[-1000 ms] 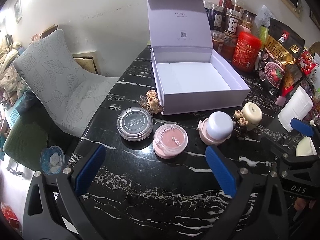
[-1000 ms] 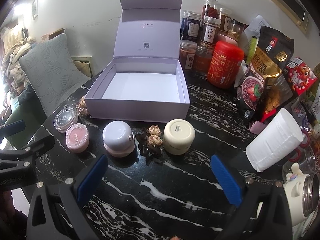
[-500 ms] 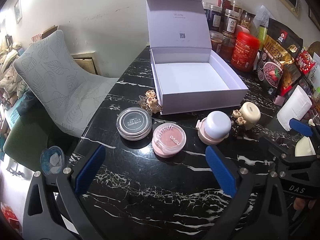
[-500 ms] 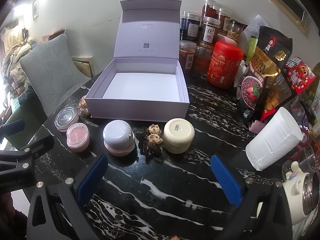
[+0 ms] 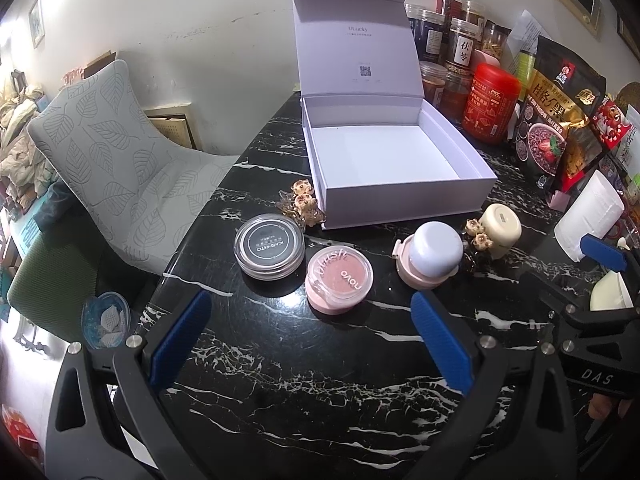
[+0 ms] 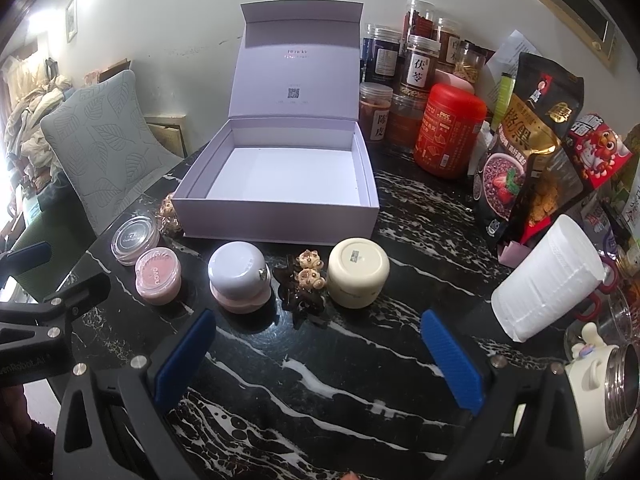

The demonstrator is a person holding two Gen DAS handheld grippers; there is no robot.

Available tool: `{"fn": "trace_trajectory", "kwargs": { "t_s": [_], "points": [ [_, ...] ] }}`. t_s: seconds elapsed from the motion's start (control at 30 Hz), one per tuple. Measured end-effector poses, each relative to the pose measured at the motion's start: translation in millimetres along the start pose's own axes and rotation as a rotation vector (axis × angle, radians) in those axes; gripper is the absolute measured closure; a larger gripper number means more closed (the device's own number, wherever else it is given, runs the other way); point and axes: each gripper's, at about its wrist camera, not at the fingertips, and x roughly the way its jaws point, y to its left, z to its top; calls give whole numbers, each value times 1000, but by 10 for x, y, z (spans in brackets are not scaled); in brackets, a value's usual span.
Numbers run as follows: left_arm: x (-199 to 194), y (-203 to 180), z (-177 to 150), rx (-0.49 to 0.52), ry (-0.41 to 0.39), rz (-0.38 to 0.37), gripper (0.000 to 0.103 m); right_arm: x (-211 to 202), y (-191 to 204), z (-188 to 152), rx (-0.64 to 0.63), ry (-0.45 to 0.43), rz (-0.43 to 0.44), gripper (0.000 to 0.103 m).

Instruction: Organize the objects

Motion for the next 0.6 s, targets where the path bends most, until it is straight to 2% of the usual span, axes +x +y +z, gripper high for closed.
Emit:
{"fn": "trace_trajectory", "kwargs": {
  "t_s": [0.6],
  "points": [
    [-42, 83, 163, -11, -41, 18, 2, 28, 45, 182, -28, -31, 22, 0]
  ]
}}
